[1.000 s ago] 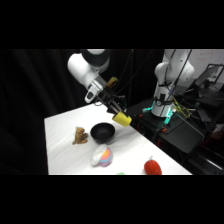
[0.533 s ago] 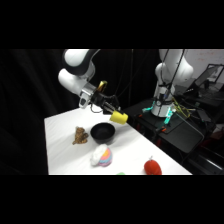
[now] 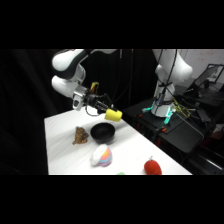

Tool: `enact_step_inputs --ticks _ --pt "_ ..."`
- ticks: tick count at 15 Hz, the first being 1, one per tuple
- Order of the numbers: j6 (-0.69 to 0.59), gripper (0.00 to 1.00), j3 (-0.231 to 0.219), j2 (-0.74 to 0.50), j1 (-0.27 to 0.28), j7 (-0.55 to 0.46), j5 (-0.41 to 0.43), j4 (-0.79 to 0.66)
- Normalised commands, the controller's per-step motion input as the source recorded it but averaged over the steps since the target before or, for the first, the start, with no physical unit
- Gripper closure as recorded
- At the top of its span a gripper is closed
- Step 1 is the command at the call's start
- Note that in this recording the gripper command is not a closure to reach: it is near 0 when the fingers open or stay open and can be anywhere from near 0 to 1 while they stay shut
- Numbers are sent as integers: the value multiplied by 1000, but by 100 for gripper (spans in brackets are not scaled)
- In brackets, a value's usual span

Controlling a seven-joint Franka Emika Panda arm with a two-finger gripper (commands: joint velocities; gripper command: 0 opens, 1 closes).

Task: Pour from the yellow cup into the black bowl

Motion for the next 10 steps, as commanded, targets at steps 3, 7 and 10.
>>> enact_step_inputs --ticks 3,7,10 --pt "-92 13 40 -56 -37 27 123 114" --pt "535 14 -61 -654 67 37 105 -632" --pt "826 13 -77 -891 184 122 105 -981"
